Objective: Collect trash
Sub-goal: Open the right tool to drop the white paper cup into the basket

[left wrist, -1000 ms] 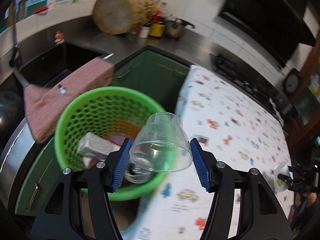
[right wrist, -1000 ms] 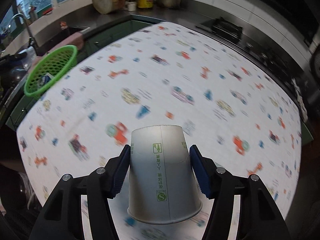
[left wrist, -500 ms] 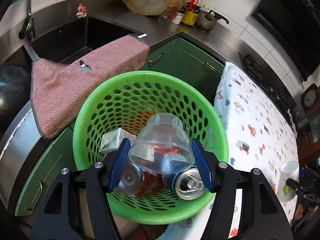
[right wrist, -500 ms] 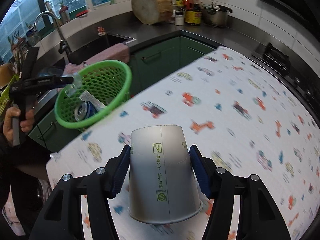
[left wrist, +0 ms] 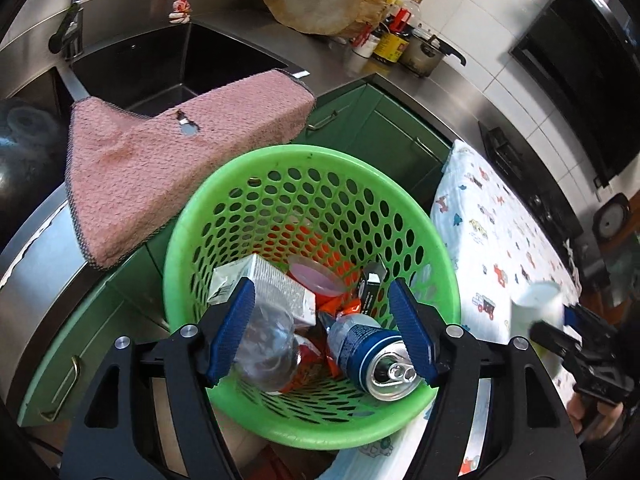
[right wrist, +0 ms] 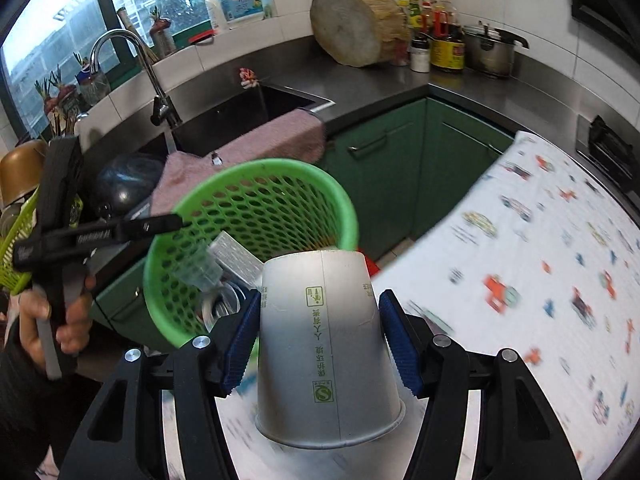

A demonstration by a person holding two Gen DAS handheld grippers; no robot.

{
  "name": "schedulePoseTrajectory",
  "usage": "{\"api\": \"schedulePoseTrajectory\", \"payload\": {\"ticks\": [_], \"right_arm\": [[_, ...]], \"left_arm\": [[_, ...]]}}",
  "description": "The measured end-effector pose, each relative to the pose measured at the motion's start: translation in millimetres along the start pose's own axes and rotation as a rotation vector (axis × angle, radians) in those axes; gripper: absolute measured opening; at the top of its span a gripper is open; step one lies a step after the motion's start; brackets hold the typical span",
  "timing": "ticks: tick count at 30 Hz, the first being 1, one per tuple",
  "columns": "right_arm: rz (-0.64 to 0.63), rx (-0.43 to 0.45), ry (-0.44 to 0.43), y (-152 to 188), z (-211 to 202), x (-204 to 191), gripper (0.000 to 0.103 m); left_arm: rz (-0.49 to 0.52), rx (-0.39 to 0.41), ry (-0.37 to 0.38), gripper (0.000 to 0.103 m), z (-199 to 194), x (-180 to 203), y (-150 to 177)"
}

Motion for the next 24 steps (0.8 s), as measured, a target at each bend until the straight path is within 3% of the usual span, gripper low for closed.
{"api": "schedulePoseTrajectory", "payload": {"ticks": [13,24], "right_arm": [[-0.034,0.023,-0.024,-37,51,-37,0.059],[-0.063,0.062,-0.017,-38,31,-44,0.068]], "left_arm": [[-0.038,0.013,0.005,0.069,-14,-16,11],[-0.024,0.027,0.012,0.072,-23,-10,16]]}}
Point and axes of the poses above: each gripper's, at about its wrist camera, not at the fingertips, and z roughly the way its jaws point, x to its right, y to its underside, the point moved 9 cm from there along z, roughly the way its jaws point, and after that the axes turned 3 degrees about z, right-handed, at the moved point
